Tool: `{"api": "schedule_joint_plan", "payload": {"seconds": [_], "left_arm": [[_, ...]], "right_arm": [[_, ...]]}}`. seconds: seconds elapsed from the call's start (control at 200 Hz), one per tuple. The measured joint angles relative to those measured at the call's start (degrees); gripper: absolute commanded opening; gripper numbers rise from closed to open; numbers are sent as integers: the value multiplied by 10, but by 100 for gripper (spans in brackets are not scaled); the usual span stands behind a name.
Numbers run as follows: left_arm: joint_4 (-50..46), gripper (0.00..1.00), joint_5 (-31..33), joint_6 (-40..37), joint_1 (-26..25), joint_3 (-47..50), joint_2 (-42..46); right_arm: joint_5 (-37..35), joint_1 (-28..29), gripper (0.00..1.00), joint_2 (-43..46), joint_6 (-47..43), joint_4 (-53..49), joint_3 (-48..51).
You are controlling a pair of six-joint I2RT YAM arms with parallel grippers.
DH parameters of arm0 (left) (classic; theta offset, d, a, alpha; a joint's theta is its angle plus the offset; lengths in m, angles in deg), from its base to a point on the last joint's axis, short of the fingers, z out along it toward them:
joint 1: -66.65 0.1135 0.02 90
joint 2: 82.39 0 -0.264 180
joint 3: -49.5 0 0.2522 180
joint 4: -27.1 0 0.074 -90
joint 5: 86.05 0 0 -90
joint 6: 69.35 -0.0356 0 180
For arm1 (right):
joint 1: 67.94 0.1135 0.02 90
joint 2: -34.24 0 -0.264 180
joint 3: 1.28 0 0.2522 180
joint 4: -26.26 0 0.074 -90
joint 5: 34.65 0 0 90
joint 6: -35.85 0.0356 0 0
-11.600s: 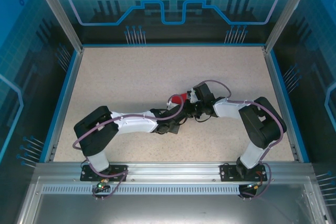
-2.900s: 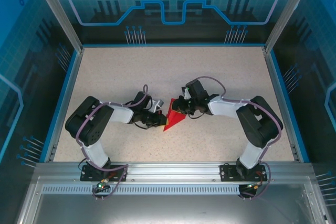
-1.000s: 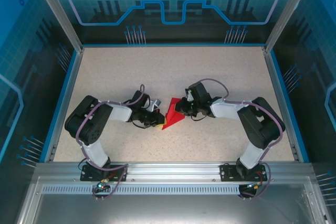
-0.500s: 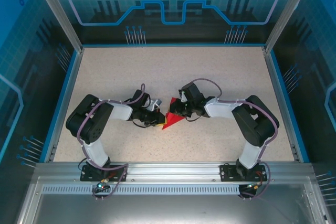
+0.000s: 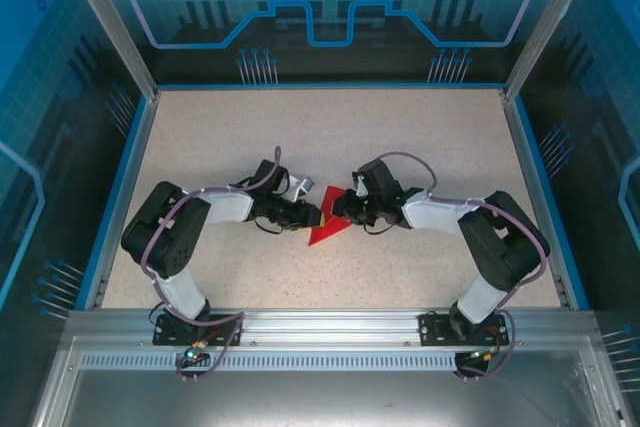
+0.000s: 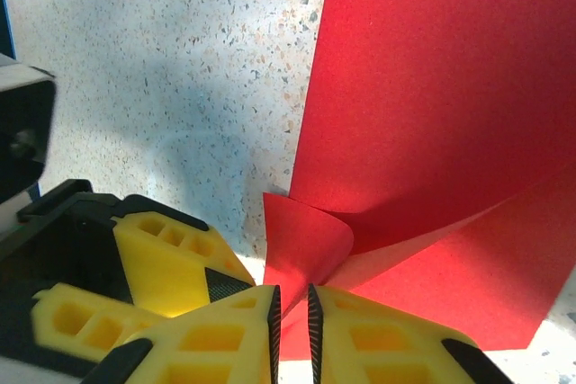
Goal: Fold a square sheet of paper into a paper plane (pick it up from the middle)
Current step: Fourth fold the wing at the center of the table.
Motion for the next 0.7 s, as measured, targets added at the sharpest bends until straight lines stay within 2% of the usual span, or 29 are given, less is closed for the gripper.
{"api": "schedule_joint_plan", "payload": {"seconds": [0.185,0.37,0.5,0.7], "left_arm": [[-48,41,56,-47,-36,-26,13],[-80,45,156,-81,-76,-31,19],[-86,44,222,-98,-103,-31,27],[-94,39,283,-116,-130,-31,27]], "right_arm": [[2,-3,18,-1,0,2,0],[4,-4,18,-6,0,1,0],[4,-4,19,-8,0,2,0],[6,-4,19,-9,0,5,0]]}}
